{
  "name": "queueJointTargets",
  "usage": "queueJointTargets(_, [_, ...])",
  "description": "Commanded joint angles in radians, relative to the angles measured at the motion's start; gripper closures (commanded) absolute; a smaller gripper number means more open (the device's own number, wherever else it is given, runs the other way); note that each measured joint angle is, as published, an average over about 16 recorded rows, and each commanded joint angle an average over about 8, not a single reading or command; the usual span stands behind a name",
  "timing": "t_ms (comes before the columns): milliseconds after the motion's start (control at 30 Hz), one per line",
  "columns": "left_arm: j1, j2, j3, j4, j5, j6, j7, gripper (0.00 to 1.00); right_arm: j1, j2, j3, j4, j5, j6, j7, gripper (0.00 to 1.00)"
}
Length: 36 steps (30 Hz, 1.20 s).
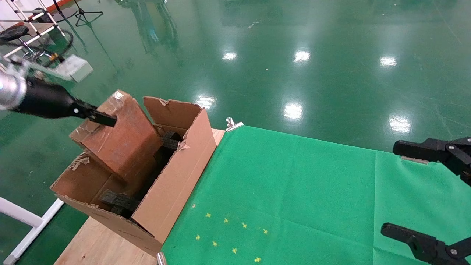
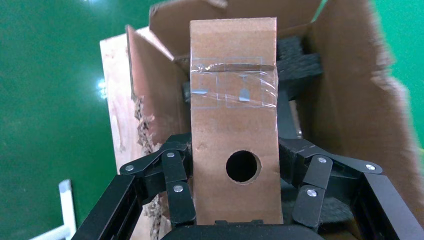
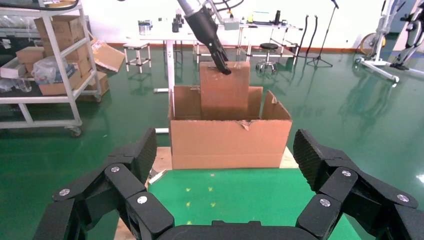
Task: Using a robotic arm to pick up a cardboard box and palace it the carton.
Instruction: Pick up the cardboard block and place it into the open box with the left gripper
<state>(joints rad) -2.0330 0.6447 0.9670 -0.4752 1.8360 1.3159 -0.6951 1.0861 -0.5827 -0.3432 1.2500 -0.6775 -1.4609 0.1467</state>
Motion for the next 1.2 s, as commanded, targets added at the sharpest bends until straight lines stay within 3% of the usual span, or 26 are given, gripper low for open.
queueJointTargets(33, [0.03, 0.012, 0.003, 0.069, 0.002, -0.046, 0.034, 1.0, 0.0, 0.0, 0.0, 0.0, 0.0, 0.0, 0.0, 0.0])
queueJointTargets(500, [0.072, 0.097, 0.028, 0.283, 0.042, -0.17, 0.153, 1.0, 0.0, 0.0, 0.0, 0.0, 0.0, 0.0, 0.0, 0.0])
queueJointTargets(1200, [0.194, 0.199, 0.04, 0.445, 0.06, -0.344, 0.13, 1.0, 0.0, 0.0, 0.0, 0.0, 0.0, 0.0, 0.0, 0.0])
